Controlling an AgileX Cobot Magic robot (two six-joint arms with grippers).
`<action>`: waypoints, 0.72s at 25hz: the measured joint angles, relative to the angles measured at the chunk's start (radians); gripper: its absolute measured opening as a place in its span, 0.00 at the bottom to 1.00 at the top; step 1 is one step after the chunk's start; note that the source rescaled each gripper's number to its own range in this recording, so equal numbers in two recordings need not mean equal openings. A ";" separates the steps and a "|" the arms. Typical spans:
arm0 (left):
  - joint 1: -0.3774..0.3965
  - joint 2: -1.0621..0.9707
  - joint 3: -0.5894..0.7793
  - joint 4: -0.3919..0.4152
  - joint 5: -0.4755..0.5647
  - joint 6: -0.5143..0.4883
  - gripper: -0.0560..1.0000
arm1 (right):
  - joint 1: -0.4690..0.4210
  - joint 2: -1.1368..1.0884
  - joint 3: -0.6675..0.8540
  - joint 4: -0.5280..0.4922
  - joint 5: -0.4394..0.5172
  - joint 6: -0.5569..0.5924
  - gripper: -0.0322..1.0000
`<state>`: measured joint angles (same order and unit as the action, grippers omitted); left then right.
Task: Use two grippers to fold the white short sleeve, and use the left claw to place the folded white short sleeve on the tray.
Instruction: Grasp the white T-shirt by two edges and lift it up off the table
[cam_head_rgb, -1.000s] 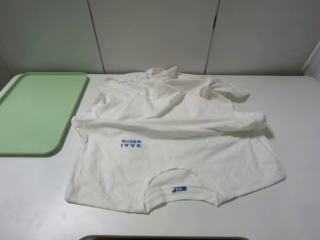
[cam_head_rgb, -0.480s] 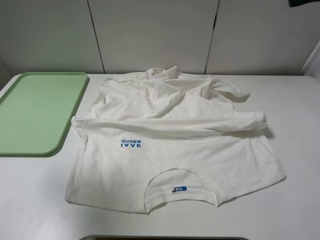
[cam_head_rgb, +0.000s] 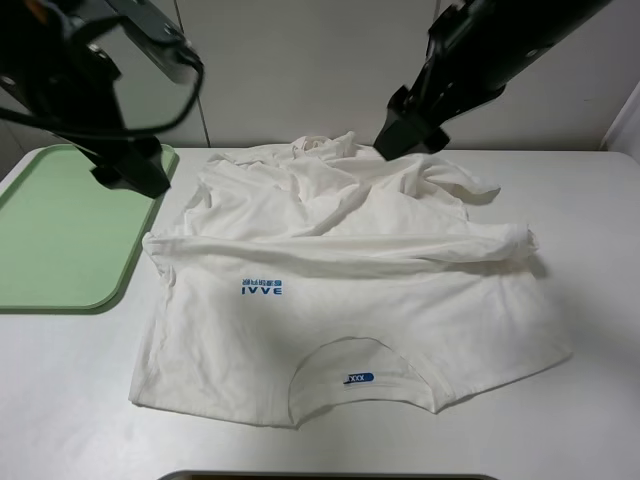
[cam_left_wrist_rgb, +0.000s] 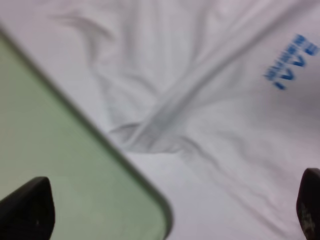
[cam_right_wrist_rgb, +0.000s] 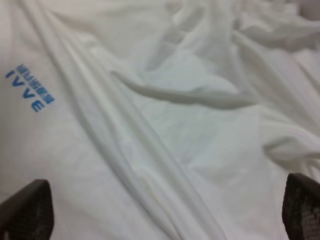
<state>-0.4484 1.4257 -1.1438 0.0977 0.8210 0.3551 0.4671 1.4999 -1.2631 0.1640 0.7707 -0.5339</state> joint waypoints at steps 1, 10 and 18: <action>-0.027 0.039 0.000 0.000 -0.005 0.000 0.96 | 0.022 0.034 0.000 0.000 -0.011 -0.003 1.00; -0.100 0.172 0.000 0.000 -0.043 0.044 0.95 | 0.076 0.165 -0.001 -0.090 0.028 -0.108 1.00; 0.004 0.172 0.000 0.002 0.052 0.200 0.95 | 0.065 0.195 0.011 -0.077 0.043 -0.297 1.00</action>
<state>-0.4446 1.5980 -1.1438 0.0993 0.8729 0.5551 0.5325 1.6949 -1.2518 0.0866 0.8139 -0.8311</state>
